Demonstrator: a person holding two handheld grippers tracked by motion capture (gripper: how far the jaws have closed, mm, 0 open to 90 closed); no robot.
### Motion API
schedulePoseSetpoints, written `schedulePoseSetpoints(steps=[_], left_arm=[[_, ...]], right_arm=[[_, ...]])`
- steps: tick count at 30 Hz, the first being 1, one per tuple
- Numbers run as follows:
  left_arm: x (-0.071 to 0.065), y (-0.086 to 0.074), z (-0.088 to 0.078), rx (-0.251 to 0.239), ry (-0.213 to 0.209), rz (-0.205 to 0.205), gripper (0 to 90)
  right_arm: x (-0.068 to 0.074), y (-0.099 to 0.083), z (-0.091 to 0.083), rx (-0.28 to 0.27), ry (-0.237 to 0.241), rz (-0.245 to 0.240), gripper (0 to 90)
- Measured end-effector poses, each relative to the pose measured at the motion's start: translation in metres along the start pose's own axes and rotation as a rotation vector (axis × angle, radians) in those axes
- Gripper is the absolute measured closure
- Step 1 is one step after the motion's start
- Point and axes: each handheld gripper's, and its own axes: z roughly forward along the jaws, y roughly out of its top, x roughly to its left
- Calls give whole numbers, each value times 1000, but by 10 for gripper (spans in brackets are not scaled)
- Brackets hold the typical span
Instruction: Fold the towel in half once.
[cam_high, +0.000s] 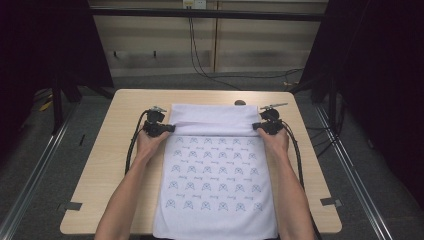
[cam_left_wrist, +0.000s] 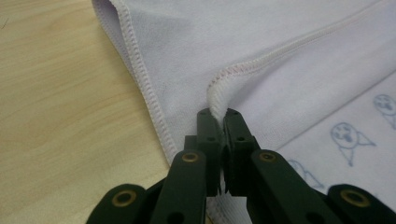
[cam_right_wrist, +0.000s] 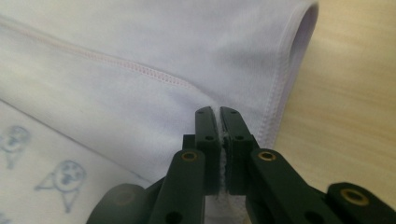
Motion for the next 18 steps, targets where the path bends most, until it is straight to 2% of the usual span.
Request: schedulePoseSetpoints(steps=[1,2,4,7,8,9,12,18], left_arm=[[-2,1,-6,-43,-16,-36,875],[-3,4,-11,-57,-35,-38,876],[-4,12,-28,-79,-54,-2,876],[-10,23,-58,-151,-113,10,876],[-16,29,-75,-171,-137,48,876],[-19,31,-84,-173,-149,76,875],[-28,32,-113,-226,-193,107,876],[-40,21,-150,-258,-250,162,875]], right_arm=[[-1,2,-4,-33,31,8,872],[-3,6,-12,-69,55,13,872],[-8,12,-27,-128,102,32,872],[-13,18,-53,-170,162,22,872],[-13,19,-62,-186,174,12,872],[-12,21,-76,-193,184,-21,872],[-6,22,-102,-240,222,-58,872],[11,16,-154,-290,305,-136,872]])
